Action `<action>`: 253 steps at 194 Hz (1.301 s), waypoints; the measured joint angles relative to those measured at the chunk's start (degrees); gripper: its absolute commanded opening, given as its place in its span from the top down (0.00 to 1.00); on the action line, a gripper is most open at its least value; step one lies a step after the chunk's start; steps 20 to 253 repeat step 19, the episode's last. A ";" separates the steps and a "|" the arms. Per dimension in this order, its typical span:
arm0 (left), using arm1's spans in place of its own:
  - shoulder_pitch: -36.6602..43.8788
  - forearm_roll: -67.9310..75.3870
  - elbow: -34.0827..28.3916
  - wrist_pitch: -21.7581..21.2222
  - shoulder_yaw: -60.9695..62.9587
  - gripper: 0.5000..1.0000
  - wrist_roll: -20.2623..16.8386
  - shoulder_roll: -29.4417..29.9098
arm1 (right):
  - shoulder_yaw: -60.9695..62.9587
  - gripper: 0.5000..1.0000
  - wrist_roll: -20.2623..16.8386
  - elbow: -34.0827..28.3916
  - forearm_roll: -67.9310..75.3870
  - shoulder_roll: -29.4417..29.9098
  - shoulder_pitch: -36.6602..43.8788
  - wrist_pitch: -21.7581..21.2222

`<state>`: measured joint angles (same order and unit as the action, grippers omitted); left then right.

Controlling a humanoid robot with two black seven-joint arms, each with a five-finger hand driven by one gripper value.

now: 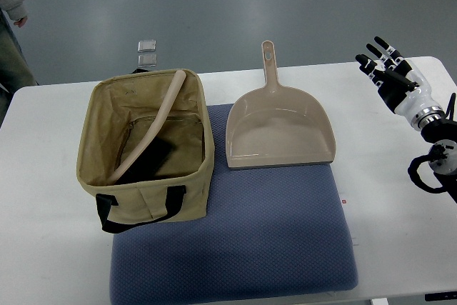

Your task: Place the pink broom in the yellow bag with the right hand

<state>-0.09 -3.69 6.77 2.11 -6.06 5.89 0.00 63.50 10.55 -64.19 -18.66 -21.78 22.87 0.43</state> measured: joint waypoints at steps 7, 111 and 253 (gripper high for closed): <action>0.00 0.00 0.00 0.00 0.00 0.00 0.00 0.00 | 0.18 0.15 0.00 -0.02 0.00 0.27 -0.01 -0.01; 0.00 0.00 0.00 0.00 0.00 0.00 0.00 0.00 | 0.29 0.15 0.00 -0.04 -0.03 0.60 -0.09 -0.01; 0.00 0.00 0.00 0.00 0.00 0.00 0.00 0.00 | 0.29 0.15 0.00 -0.04 -0.03 0.60 -0.09 -0.01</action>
